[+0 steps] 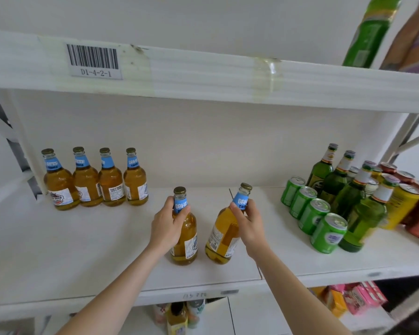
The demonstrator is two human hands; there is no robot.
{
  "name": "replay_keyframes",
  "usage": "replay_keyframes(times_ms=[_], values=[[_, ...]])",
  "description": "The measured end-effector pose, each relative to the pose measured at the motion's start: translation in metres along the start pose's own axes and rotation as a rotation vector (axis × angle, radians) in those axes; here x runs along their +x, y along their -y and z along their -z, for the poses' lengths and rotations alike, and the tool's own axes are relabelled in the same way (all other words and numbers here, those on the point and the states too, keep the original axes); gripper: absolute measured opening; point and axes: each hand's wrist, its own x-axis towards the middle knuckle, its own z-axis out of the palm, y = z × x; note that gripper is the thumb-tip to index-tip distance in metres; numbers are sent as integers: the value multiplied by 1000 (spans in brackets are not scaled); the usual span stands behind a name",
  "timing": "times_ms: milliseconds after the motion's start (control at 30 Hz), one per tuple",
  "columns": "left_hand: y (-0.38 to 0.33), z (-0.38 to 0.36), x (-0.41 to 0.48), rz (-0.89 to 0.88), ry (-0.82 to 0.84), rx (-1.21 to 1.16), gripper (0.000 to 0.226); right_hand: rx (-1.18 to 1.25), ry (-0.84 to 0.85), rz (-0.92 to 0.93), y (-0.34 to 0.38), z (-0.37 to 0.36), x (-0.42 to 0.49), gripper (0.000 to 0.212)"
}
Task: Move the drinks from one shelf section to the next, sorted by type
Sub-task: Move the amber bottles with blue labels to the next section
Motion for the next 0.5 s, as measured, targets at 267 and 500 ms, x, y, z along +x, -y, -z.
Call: replay_keyframes(times_ms=[267, 500], values=[[-50, -35, -62, -15, 37, -26, 23, 5, 1, -6, 4, 72, -51, 17], [-84, -67, -101, -58, 99, -44, 29, -62, -55, -7, -4, 128, -83, 8]])
